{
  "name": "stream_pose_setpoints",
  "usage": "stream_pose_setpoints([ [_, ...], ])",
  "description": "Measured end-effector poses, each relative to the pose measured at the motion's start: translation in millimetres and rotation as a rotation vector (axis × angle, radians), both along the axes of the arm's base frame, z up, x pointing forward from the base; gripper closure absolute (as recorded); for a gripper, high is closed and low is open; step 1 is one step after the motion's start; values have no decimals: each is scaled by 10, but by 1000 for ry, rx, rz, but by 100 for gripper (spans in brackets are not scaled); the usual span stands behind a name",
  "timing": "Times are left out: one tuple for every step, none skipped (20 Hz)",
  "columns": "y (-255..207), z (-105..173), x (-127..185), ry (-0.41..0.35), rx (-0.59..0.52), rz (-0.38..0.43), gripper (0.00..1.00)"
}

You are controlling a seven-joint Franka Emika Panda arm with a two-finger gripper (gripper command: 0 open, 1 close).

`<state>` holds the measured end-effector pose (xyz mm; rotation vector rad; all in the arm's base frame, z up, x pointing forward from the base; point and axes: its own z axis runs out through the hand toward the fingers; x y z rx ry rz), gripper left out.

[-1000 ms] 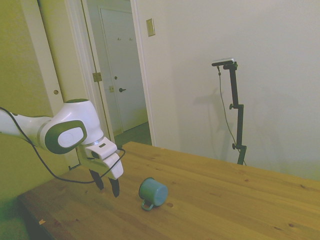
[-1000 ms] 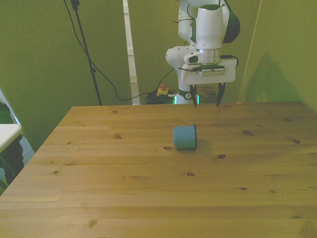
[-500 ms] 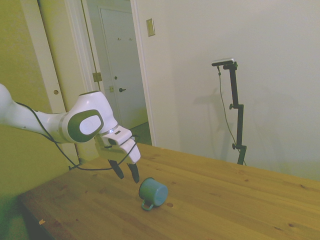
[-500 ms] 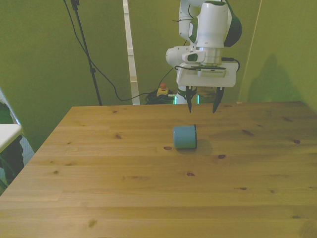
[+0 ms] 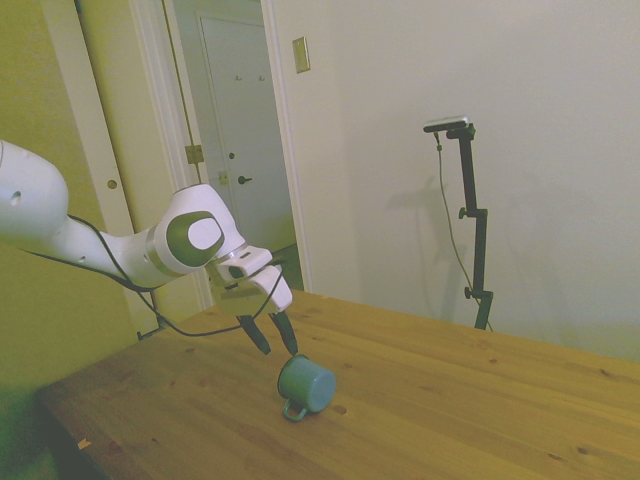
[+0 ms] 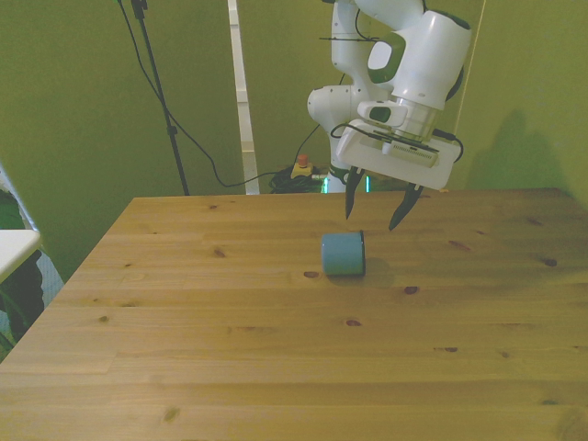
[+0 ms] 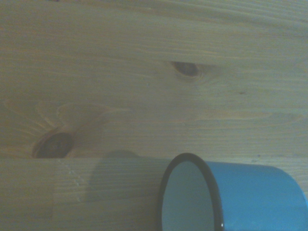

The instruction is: Flip the mug upright

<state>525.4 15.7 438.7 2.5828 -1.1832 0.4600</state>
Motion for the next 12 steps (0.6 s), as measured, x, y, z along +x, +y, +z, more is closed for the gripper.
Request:
stream_pose_setpoints([
  [48, -17, 13, 4, -33, -8, 0],
  [104, -43, 24, 7, -66, -14, 0],
  [166, -74, 34, 8, -98, -19, 0],
  [216, -107, 42, 10, -122, -22, 0],
  [253, -143, 50, 10, -148, -28, 0],
  [282, -179, 55, 11, -173, -35, 0],
  [297, -214, 57, 10, -202, -43, 0],
  [311, -249, 54, 11, -230, -51, 0],
  [320, -282, 50, 11, -255, -60, 0],
  [331, -311, 42, 12, -282, -69, 0],
  [344, -339, 33, 16, -305, -77, 0],
  [354, -358, 24, 19, -328, -84, 0],
])
